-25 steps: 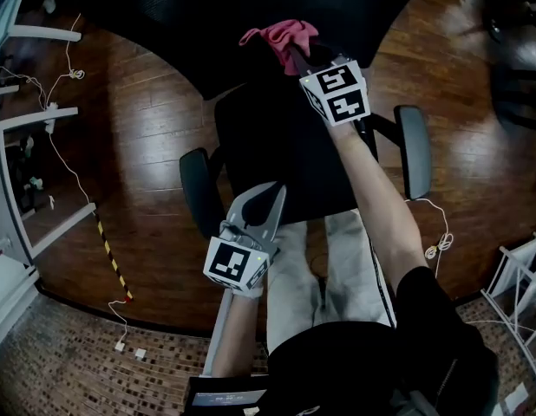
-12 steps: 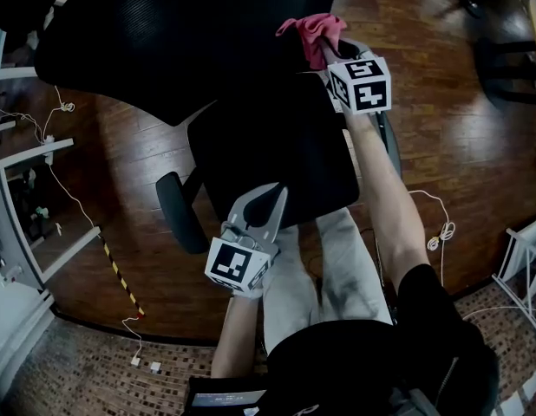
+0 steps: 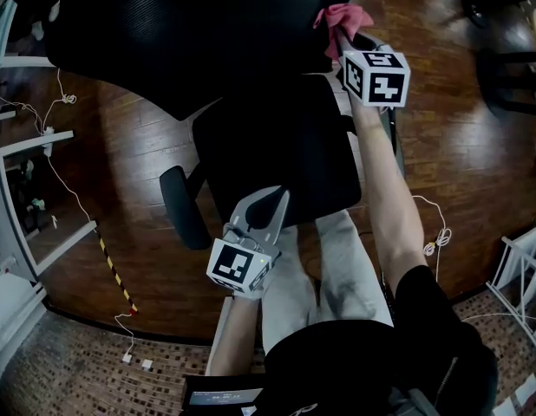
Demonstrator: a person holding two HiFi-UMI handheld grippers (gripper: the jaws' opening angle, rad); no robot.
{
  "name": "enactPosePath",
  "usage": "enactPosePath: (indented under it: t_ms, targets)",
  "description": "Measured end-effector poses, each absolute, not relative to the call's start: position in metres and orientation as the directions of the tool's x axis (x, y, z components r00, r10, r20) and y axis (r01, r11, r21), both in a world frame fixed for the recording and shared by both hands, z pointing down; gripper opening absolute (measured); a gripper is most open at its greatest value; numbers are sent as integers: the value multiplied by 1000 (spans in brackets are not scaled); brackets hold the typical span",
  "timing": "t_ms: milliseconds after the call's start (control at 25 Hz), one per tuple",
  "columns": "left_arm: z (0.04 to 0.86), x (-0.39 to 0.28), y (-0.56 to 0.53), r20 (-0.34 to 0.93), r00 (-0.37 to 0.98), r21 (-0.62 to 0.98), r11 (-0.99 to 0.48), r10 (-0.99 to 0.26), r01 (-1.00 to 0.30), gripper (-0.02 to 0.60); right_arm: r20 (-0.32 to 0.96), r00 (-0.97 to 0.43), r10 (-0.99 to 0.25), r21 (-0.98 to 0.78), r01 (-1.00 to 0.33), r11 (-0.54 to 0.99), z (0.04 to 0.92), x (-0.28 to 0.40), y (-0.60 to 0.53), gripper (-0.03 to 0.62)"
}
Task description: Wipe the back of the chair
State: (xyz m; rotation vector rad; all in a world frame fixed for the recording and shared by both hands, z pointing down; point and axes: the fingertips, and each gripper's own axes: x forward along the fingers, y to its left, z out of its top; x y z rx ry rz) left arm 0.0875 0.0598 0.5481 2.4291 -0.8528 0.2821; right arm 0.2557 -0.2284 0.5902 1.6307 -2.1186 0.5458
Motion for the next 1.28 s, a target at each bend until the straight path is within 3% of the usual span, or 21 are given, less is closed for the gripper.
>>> enactPosePath:
  t_ms: [520,920,1120,1280]
  targets:
    - [552,-14,67,370,691,424,-549,-622,-721,-9,486,-517,-705,-69,-827,559,567,16,-219,41]
    - [558,-104,85,384,595,424,-437,-707,-793,-9,452,-720,-526,-103,-628,771,561,-166,-192,41]
    - [562,-131,92,394,559,421,-397,-730,-816,-9,433,-762,-481,-86,-566,820,547,-204,-189,41]
    - [557,-130,88,386,565,421,-406,-729,-811,-9,421,-746,-515,-77,-596,800,537,-187,-202,41]
